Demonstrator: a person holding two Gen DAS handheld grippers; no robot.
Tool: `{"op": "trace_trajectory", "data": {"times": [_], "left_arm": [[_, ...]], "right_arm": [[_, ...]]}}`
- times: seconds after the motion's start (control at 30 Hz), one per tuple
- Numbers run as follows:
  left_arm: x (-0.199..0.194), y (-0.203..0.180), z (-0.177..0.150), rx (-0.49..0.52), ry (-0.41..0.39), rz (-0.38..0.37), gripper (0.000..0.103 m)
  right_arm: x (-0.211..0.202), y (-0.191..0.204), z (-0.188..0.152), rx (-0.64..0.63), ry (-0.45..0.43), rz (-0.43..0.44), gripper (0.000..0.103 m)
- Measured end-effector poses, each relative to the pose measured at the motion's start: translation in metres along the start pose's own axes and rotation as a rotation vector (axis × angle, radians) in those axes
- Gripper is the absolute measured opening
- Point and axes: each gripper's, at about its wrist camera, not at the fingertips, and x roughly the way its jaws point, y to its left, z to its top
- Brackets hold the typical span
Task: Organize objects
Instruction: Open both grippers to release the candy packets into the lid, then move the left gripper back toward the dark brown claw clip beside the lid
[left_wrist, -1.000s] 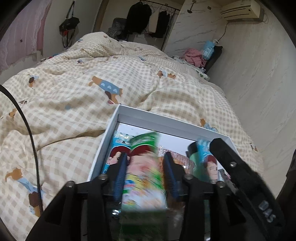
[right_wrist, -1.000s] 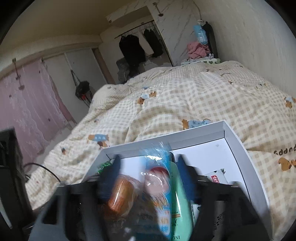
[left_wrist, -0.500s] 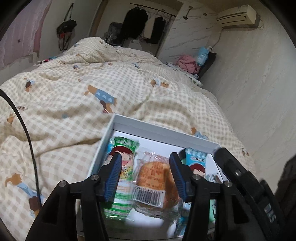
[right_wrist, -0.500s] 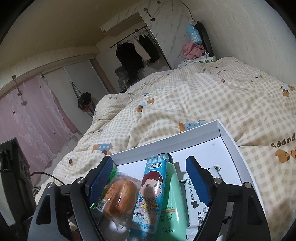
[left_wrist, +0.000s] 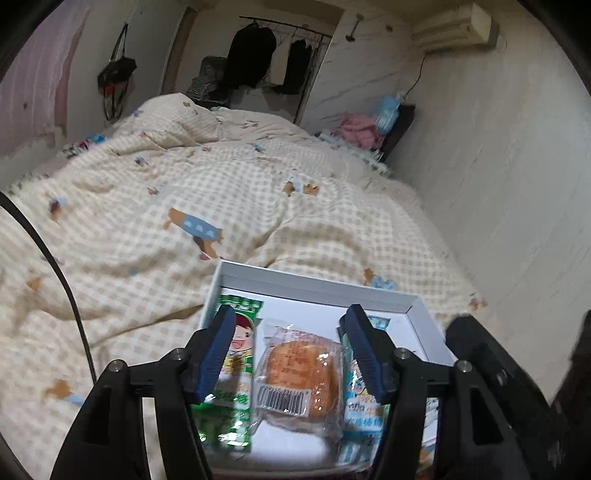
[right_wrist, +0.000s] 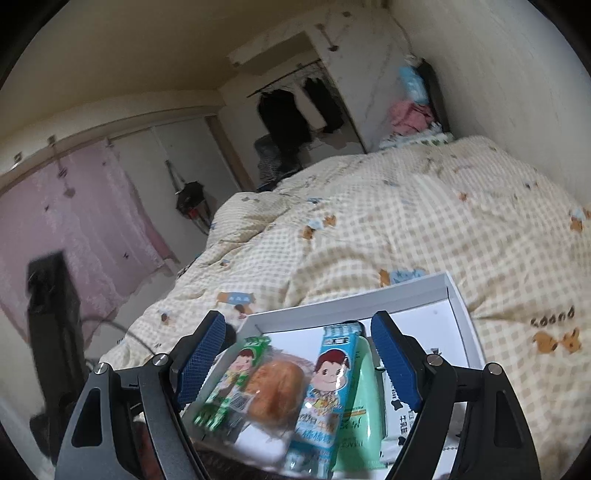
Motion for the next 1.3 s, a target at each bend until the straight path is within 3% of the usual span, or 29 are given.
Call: {"op": "trace_trajectory", "data": {"times": [0.27, 0.33, 0.43, 0.63, 0.7, 0.8, 1.0, 1.13, 1.3], "left_arm": [[-0.048, -0.006, 0.018, -0.001, -0.013, -0.106, 0.072], [-0.063, -0.01, 0.021, 0.025, -0.041, -0.078, 0.078], [-0.085, -0.017, 0.026, 0.091, -0.085, -0.057, 0.079], [-0.126, -0.028, 0.019, 0.208, -0.131, -0.078, 0.08], [-0.137, -0.032, 0.013, 0.241, -0.149, -0.081, 0.08], [-0.147, -0.04, 0.002, 0.287, -0.169, -0.079, 0.08], [-0.145, -0.04, -0.022, 0.3, -0.07, -0.137, 0.08], [-0.146, -0.033, -0.042, 0.312, -0.053, -0.087, 0.08], [-0.137, -0.027, -0.063, 0.322, -0.023, -0.091, 0.08]], "right_arm": [[-0.05, 0.018, 0.013, -0.154, -0.022, 0.05, 0.082], [-0.067, 0.023, 0.019, -0.195, -0.036, 0.074, 0.082], [-0.089, 0.028, 0.026, -0.223, -0.055, 0.102, 0.082], [-0.13, 0.039, 0.021, -0.298, -0.079, 0.132, 0.083], [-0.138, 0.041, 0.016, -0.317, -0.077, 0.145, 0.088], [-0.146, 0.04, 0.008, -0.293, -0.079, 0.181, 0.088], [-0.15, 0.032, -0.007, -0.246, -0.031, 0.218, 0.088], [-0.147, 0.022, -0.02, -0.234, 0.016, 0.195, 0.088], [-0.138, 0.013, -0.036, -0.188, 0.041, 0.176, 0.088]]}}
